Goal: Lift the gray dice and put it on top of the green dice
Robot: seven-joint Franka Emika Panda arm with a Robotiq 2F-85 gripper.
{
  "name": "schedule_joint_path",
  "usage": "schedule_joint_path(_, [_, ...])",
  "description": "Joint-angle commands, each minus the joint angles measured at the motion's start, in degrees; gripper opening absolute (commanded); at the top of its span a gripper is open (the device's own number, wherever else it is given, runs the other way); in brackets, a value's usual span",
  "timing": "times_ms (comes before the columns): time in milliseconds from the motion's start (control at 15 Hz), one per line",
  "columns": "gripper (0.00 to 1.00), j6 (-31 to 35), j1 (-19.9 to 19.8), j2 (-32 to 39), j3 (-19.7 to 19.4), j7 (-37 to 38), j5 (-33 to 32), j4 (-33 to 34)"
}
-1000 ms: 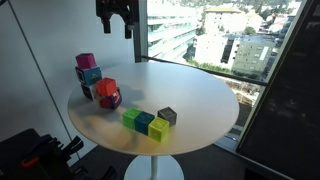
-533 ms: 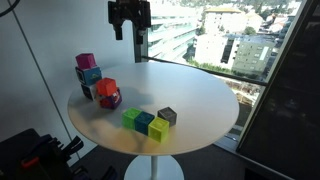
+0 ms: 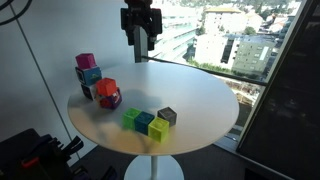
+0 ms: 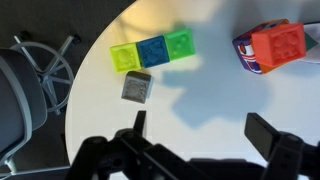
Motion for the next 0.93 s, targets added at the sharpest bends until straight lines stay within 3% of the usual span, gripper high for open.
schedule_joint_path(0, [1.0, 2.37, -0.53, 0.0, -0.43, 0.86, 0.17, -0.38])
schedule_joint_path(867, [1.0, 1.92, -0.42, 0.81, -0.53, 0.21, -0.05, -0.12])
